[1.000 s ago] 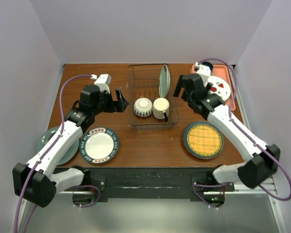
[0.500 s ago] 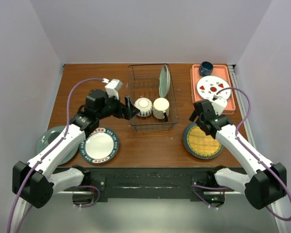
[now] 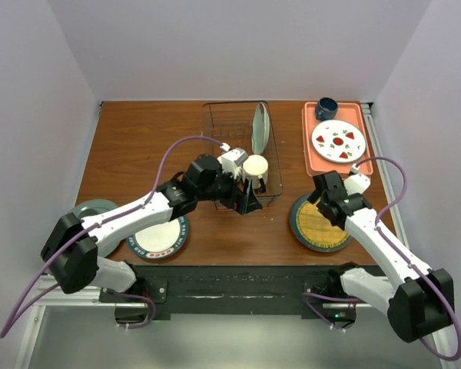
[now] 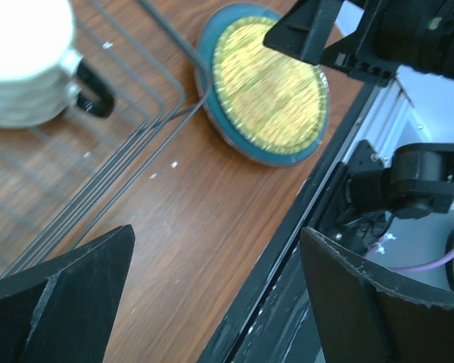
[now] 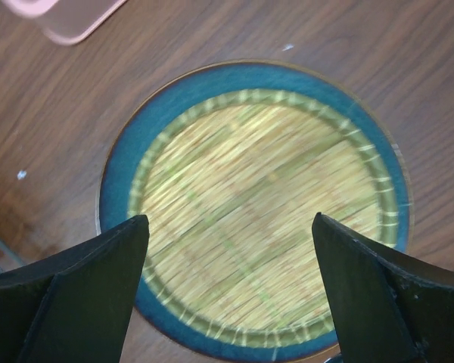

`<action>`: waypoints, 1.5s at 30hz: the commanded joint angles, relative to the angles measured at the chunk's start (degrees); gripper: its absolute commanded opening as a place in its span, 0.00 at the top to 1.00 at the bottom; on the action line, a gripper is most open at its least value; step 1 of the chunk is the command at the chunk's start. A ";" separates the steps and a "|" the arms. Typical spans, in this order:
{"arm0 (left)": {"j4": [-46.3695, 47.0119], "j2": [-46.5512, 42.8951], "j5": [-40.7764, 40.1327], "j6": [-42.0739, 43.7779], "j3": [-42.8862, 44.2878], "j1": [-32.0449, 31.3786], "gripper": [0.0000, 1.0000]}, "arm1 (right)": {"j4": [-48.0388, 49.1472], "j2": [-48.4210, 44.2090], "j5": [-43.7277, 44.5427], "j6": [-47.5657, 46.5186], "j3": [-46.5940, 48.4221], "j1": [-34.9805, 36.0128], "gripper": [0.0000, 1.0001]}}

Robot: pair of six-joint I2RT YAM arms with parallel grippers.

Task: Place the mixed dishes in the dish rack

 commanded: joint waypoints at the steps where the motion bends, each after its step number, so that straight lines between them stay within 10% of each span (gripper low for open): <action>1: 7.39 3.68 1.41 -2.49 5.10 -1.85 0.06 | 2.59 -1.76 0.57 2.05 -3.33 -6.39 0.08; 13: 8.89 18.80 2.73 -3.90 15.91 -7.92 0.07 | 8.66 2.63 -2.77 0.99 -5.18 -17.57 0.09; 45: -3.14 36.92 -10.37 -3.72 26.99 -12.40 0.14 | 19.74 6.59 -21.94 -10.26 -10.54 -18.01 0.22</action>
